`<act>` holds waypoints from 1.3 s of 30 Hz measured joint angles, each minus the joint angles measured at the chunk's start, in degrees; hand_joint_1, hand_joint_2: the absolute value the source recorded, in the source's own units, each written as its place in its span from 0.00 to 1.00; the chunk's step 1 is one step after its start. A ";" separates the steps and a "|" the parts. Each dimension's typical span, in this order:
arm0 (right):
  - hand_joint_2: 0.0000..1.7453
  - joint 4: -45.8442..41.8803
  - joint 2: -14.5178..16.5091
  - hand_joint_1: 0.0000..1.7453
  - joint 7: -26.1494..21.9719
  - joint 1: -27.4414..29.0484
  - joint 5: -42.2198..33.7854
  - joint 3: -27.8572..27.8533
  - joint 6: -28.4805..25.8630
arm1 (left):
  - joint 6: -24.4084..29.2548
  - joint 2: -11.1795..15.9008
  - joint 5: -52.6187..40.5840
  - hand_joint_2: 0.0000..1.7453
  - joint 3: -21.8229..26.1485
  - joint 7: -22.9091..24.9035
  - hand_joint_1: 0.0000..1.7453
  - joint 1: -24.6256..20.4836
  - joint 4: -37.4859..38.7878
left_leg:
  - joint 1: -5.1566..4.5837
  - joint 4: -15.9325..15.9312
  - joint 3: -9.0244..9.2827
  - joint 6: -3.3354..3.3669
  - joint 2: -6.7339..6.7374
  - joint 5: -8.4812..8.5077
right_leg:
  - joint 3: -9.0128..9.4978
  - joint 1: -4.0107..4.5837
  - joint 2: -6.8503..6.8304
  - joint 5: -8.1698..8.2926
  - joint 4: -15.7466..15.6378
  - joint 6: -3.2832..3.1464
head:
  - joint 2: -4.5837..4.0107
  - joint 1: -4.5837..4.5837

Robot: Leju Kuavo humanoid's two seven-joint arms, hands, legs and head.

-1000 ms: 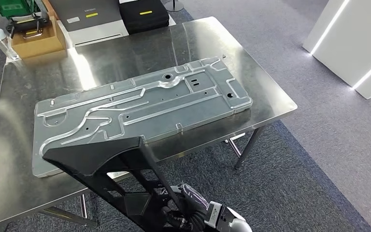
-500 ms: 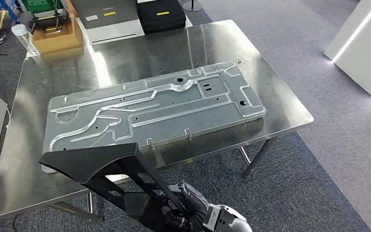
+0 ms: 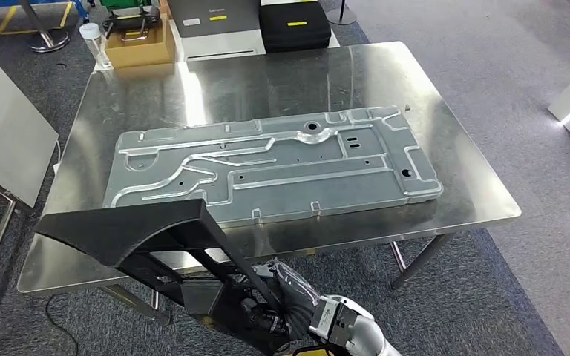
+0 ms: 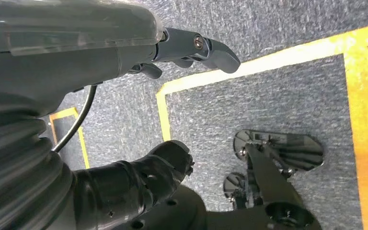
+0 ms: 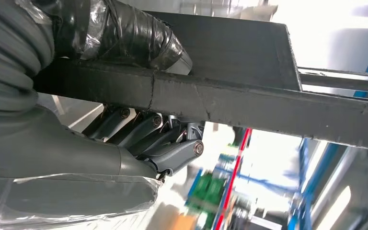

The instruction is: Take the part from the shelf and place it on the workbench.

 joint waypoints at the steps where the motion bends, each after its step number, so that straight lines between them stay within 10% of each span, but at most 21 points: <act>1: 1.00 0.04 0.34 0.99 0.56 -0.97 -0.78 0.00 0.46 | -0.09 -0.01 -0.11 1.00 -0.03 -0.03 0.00 -0.01 0.00 | 0.15 -0.27 0.05 0.24 -0.40 0.17 | 0.03 -0.04 0.23 -0.23 0.20 0.29 | 0.00 0.00; 6: 1.00 0.76 1.41 0.99 2.13 -4.14 -3.51 0.00 1.36 | -0.43 -0.05 -0.36 1.00 -0.25 0.04 0.00 -0.76 0.00 | 0.63 -0.89 0.11 1.21 -1.88 0.75 | -6.27 -0.75 5.05 -6.97 13.33 1.36 | 0.00 0.06; 8: 1.00 1.20 1.47 0.99 2.33 -4.28 -3.60 0.00 1.36 | -0.46 -0.07 -0.37 1.00 -0.27 0.05 0.00 -0.83 0.00 | 0.64 -0.74 0.12 1.10 -2.55 0.67 | -7.81 -1.00 5.21 -6.39 15.46 1.54 | 0.00 0.06; 12: 1.00 2.02 1.96 0.99 3.76 -5.62 -4.76 0.00 1.38 | -0.46 -0.13 -0.69 1.00 -0.29 0.16 0.00 -0.91 0.00 | 0.57 -0.11 0.04 0.32 -3.38 0.29 | -3.03 -1.28 5.45 0.86 3.31 1.29 | 0.00 0.04; 17: 1.00 5.91 3.46 0.99 8.48 -11.61 -9.69 -0.19 1.03 | -0.47 -0.13 -1.76 1.00 -0.42 1.41 0.00 -1.00 0.00 | 0.62 0.67 -0.70 -1.33 -3.38 -0.08 | -2.52 -1.03 5.69 1.79 0.65 -0.22 | 0.00 0.02; 23: 1.00 14.60 5.22 0.99 12.05 -22.51 -14.30 -3.51 -2.02 | -0.66 -0.33 -3.05 1.00 -0.99 2.51 0.00 -0.55 0.02 | 0.73 15.93 -7.95 -1.97 -3.04 -6.44 | -2.57 -0.75 5.09 2.07 0.47 -1.18 | 0.00 -0.01; 28: 1.00 20.14 6.06 0.99 13.90 -30.62 -11.46 -7.47 -8.95 | -0.66 -0.36 -4.05 1.00 -1.56 3.20 0.00 -0.68 0.02 | 0.37 1.50 -1.19 -0.68 -2.89 0.49 | -2.75 -0.35 5.05 1.97 0.78 -0.82 | 0.00 0.00; 33: 1.00 25.53 6.14 0.99 14.94 -37.72 -3.08 -10.68 -18.08 | -0.74 -0.49 -4.97 1.00 -1.72 3.80 0.00 -0.63 0.02 | 0.60 -0.33 -0.58 0.29 -2.92 0.77 | -3.68 -0.23 5.04 0.86 2.20 0.58 | 0.00 0.04; 37: 1.00 29.68 5.99 0.99 16.54 -41.82 13.14 -11.34 -33.01 | -0.84 -0.62 -5.88 1.00 -1.87 4.05 0.00 -1.01 0.02 | 0.73 -0.51 -0.48 1.00 -2.95 0.82 | -9.92 -0.66 5.30 -4.52 14.69 1.47 | 0.00 0.07; 39: 1.00 31.55 5.85 0.99 18.72 -42.86 24.70 -10.88 -42.65 | -0.90 -0.73 -6.42 1.00 -2.15 4.26 0.00 -1.03 0.02 | 0.75 -0.43 -0.31 0.98 -3.12 0.64 | -10.98 -0.95 5.30 -3.01 15.49 1.63 | 0.00 0.08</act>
